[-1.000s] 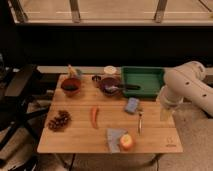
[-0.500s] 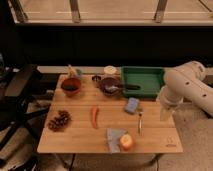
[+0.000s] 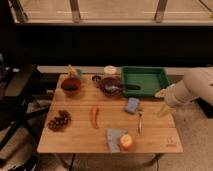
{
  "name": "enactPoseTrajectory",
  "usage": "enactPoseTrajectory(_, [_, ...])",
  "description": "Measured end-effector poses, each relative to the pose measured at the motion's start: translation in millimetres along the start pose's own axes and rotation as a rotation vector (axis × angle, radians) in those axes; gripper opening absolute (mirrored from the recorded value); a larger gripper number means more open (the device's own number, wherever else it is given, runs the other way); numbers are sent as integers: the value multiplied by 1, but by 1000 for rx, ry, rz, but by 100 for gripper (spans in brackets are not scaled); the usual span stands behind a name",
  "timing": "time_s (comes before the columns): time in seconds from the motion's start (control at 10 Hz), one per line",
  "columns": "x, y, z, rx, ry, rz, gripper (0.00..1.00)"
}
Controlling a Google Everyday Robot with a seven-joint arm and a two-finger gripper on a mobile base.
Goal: Place eraser in paper cup
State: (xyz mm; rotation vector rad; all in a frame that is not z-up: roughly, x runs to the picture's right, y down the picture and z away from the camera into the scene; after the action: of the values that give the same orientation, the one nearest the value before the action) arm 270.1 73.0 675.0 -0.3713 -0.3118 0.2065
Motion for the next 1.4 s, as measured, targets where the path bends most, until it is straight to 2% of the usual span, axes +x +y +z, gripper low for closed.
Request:
enactPoseTrajectory(0.1, [-14,-7,0,32,-77,-10,65])
enactPoseTrajectory(0.2, [-40,-17,5,63,-136,-32,65])
enactPoseTrajectory(0.5, [-108,-37,21,114,-213,-69,65])
enactPoseTrajectory(0.6, [-134,-43,28,121,-227,-85,65])
enactPoseTrajectory(0.7, [-145,-45,31,122,-233,-92,65])
enactPoseTrajectory(1.2, [-144,-46,30,122,-226,-93,65])
enactPoseTrajectory(1.4, [-150,-48,36,108,-212,-129,65])
